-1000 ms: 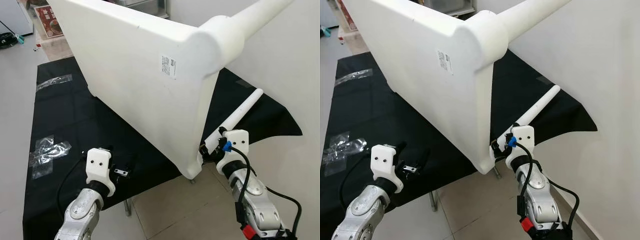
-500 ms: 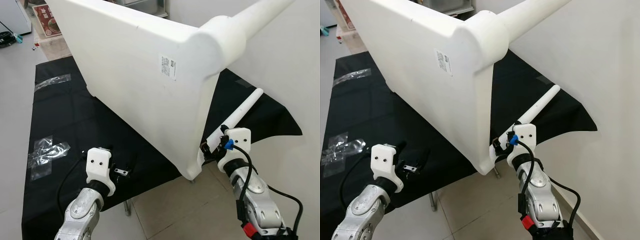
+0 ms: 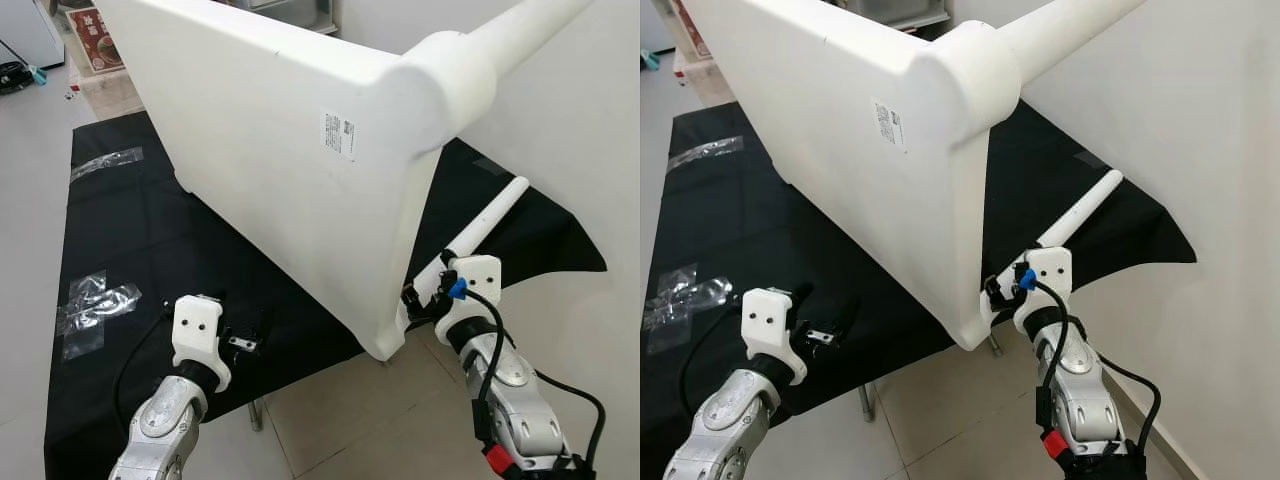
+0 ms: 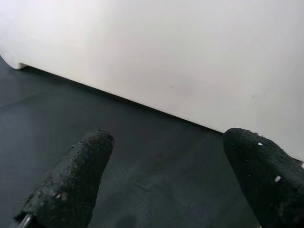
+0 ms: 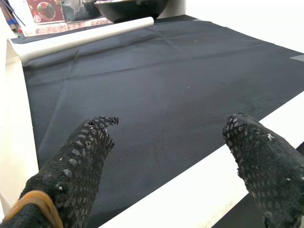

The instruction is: Building children table

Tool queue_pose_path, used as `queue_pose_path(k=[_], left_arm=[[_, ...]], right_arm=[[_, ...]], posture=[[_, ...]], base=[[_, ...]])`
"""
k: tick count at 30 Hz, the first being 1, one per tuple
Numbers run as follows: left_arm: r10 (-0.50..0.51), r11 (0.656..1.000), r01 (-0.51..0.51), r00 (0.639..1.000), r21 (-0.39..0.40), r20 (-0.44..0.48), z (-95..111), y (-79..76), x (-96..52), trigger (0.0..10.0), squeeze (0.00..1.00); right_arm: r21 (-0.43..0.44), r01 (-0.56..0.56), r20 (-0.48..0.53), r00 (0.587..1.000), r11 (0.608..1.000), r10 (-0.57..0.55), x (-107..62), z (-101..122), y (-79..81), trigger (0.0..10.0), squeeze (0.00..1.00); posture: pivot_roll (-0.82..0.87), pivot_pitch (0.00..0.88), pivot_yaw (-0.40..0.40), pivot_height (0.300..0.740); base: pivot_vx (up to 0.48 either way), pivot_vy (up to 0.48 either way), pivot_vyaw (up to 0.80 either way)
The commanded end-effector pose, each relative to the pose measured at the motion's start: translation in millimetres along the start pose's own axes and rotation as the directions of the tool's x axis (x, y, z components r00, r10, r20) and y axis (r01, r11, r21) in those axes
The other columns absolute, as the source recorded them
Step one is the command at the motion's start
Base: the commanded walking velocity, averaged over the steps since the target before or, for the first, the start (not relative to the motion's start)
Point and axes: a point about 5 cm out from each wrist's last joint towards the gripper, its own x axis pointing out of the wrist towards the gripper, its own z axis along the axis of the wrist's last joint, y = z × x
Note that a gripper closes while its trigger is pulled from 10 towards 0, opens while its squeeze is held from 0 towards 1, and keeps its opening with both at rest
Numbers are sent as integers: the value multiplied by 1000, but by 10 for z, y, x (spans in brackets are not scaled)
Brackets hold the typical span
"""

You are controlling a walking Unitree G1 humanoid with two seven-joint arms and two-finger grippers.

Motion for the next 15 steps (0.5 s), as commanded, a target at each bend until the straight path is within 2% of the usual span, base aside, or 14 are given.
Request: queue_pose_path(k=[1, 15], left_arm=[[17, 1000, -17, 1000, -11, -18, -46, 28, -16, 10000, 0], [20, 1000, -20, 1000, -10, -16, -39, 33, -13, 10000, 0]], right_arm=[[8, -7, -18, 1000, 1000, 7, 0, -59, 22, 10000, 0], [6, -9, -20, 1000, 1000, 9, 9, -55, 24, 10000, 0]], posture=[[-89, 113, 39, 740], [-86, 117, 39, 740]], base=[[0, 0, 0], [0, 0, 0]])
